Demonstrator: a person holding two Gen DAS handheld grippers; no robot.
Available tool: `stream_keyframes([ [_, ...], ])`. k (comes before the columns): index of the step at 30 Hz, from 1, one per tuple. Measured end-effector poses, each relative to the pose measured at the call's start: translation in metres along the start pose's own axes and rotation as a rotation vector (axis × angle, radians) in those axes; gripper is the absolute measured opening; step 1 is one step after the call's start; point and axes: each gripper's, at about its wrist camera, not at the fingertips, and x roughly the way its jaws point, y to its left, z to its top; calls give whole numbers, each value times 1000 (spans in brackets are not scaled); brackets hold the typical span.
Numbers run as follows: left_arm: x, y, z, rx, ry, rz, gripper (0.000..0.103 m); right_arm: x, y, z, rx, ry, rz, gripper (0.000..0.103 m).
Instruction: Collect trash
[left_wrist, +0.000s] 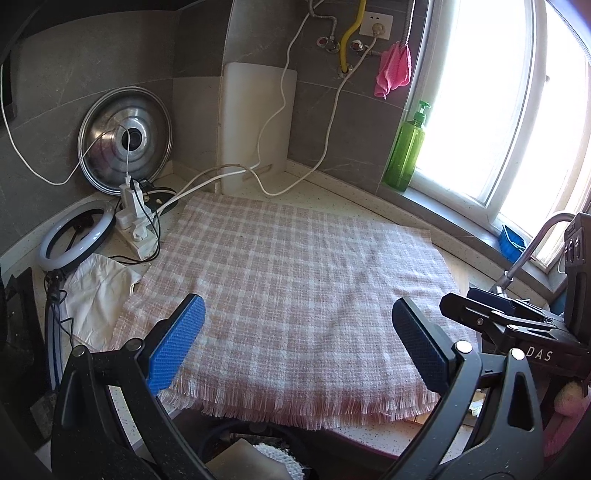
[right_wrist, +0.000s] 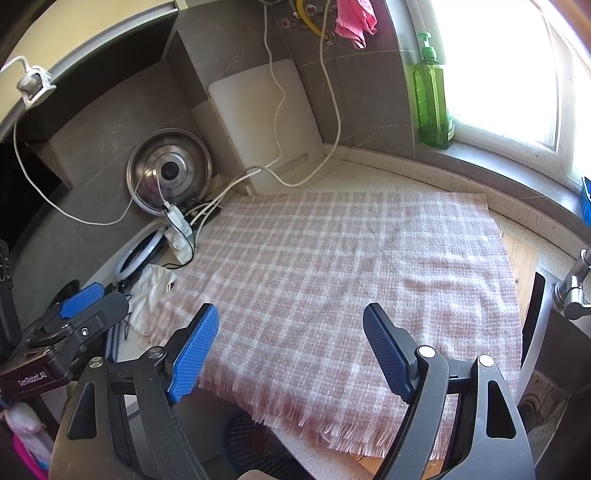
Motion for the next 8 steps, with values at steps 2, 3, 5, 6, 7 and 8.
stream_keyframes([
  [2,0,0,0,4,-1,6,103,0,0,0,-1,1,0,80],
  [3,0,0,0,7,-4,9,103,0,0,0,-1,1,-1,80],
  [5,0,-1,0,12,-11,15,103,0,0,-1,2,0,-3,80],
  [6,0,0,-1,13,-12,17,103,1,-1,-1,4,1,-5,80],
  [7,1,0,-1,13,-9,15,103,1,-2,-1,6,1,-7,80],
  [8,1,0,-1,13,-7,14,103,2,-2,-1,8,3,-9,80],
])
